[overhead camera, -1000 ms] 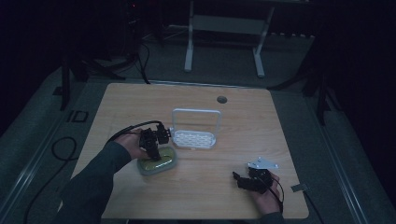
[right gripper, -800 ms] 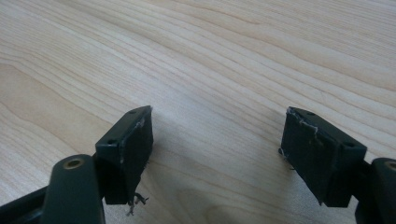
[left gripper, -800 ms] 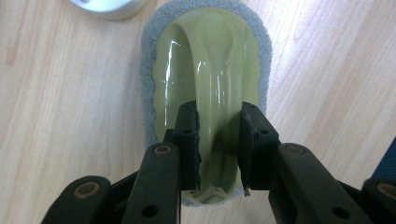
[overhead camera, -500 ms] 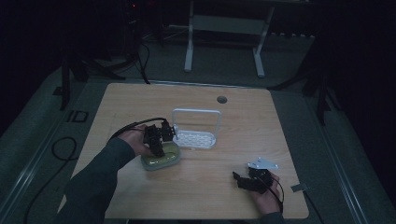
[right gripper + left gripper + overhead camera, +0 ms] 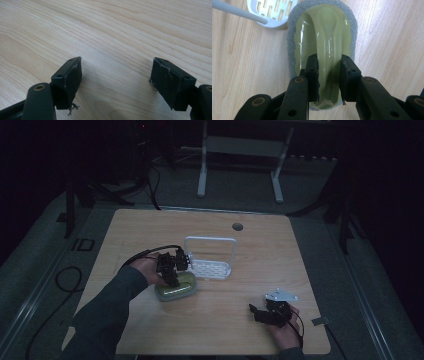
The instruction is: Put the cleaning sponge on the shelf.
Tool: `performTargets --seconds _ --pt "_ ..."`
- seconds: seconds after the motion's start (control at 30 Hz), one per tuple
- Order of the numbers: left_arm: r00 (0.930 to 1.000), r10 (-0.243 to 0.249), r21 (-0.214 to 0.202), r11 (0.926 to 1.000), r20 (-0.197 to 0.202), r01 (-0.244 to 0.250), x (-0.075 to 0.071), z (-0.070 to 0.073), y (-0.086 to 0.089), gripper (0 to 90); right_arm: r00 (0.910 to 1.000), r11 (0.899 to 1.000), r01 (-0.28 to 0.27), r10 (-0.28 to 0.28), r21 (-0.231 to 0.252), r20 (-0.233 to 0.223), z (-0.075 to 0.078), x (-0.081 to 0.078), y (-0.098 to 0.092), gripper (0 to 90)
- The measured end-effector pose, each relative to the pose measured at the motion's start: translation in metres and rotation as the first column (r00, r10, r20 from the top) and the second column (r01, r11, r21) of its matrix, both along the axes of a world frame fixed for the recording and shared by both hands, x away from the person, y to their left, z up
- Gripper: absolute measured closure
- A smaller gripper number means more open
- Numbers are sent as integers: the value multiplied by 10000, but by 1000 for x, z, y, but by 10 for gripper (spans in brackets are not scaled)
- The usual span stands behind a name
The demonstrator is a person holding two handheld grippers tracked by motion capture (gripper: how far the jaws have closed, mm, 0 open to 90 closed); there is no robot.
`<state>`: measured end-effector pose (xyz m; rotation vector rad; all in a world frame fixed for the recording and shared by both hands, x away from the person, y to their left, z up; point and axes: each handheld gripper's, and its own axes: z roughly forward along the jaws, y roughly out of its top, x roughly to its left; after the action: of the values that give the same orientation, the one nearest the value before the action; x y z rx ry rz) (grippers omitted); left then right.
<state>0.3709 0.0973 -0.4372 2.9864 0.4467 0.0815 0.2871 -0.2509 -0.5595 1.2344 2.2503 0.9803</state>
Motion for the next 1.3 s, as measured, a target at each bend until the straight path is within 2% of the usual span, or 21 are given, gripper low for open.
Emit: performTargets --seconds 0.3,0.63,0.93,1.3 --pt "9997 -222 -90 9997 135 224 1 0 -5 717 10000 10000 -5 5 -2 5 0 0 0 247" --pt "9988 -476 -109 9988 66 477 3 -1 -14 717 10000 10000 0 0 -1 0 0 0 0 247" --pt "9958 -897 -21 9960 181 898 5 0 -22 717 10000 10000 2 -2 4 -1 0 0 0 247" --pt "9933 -1110 -171 9936 310 1116 8 3 -27 717 10000 10000 7 -7 7 0 0 0 0 247"
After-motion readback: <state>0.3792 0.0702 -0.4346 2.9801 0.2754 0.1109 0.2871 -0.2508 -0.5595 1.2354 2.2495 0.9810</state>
